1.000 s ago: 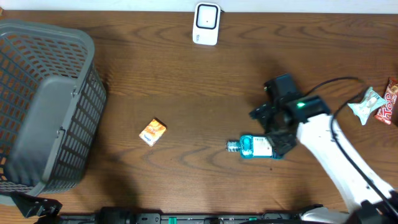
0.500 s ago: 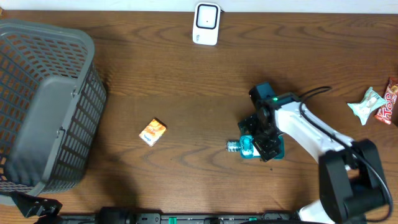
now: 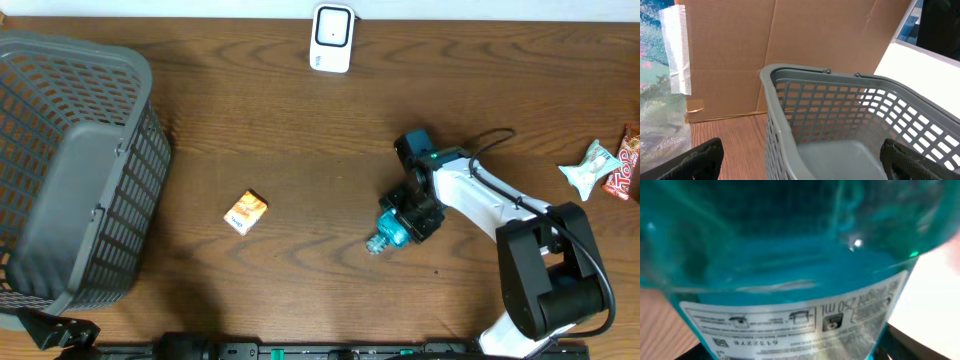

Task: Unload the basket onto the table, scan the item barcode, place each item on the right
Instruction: 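Lift the mouthwash bottle with the right gripper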

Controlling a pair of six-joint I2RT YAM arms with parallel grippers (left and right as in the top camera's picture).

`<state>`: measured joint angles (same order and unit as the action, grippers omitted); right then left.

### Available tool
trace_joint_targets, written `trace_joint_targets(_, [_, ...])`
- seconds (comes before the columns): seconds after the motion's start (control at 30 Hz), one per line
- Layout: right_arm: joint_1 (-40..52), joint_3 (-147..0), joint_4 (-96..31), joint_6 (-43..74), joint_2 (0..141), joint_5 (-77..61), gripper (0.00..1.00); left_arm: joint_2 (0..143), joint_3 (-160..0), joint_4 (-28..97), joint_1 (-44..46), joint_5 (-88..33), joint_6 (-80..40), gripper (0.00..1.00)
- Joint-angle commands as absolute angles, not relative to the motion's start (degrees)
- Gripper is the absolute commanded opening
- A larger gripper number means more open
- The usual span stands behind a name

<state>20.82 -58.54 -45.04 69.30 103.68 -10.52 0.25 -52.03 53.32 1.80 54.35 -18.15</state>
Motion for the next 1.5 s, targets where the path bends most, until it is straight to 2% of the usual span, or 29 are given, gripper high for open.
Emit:
trace_joint_targets(0.0, [21.1,-57.4,-37.6,52.4,106.4,-10.2,0.63,0.2,-51.7,53.1,1.5,55.1,-17.9,1.0])
trace_joint_targets(0.07, [21.2,-57.4,-33.7,44.8,106.4,-13.3,0.64,0.2,-51.7,53.1,1.5,55.1,-17.9,1.0])
trace_joint_targets(0.2, [22.0,-57.4,-29.5,29.6,106.4,-17.1,0.75,0.2,-51.7,53.1,1.5,55.1,-17.9,1.0])
trace_joint_targets(0.27, [22.2,-57.4,-29.5,26.2,106.4,-16.8,0.79,0.2,-51.7,53.1,1.5,55.1,-17.9,1.0])
trace_joint_targets(0.3, [22.2,-57.4,-29.5,24.4,106.4,-16.7,0.86,0.2,-51.7,53.1,1.5,55.1,-17.9,1.0])
trace_joint_targets(0.4, [22.2,-57.4,-29.6,23.1,106.4,-14.9,0.87,0.2,-51.7,53.1,1.5,55.1,-17.9,1.0])
trace_joint_targets(0.5, [22.2,-57.7,-30.1,23.0,106.4,-13.6,0.99,0.2,-51.7,53.1,1.5,55.1,-17.9,1.0])
trace_joint_targets(0.7, [22.3,-63.7,-36.2,23.1,106.4,-12.2,0.99,0.2,-51.7,53.1,1.5,55.1,-17.9,1.0])
trace_joint_targets(0.93, [27.2,-76.9,-53.1,34.3,106.4,13.1,0.99,0.2,-51.7,53.1,1.5,55.1,-17.9,1.0])
trace_joint_targets(1.13, [32.6,-78.5,-52.1,39.7,107.4,18.0,0.99,0.2,-51.7,53.0,1.5,55.1,-17.9,1.0])
trace_joint_targets(1.47, [33.2,-78.5,-52.1,40.2,118.4,24.1,0.99,0.2,-51.7,52.6,1.5,55.1,-17.9,1.0])
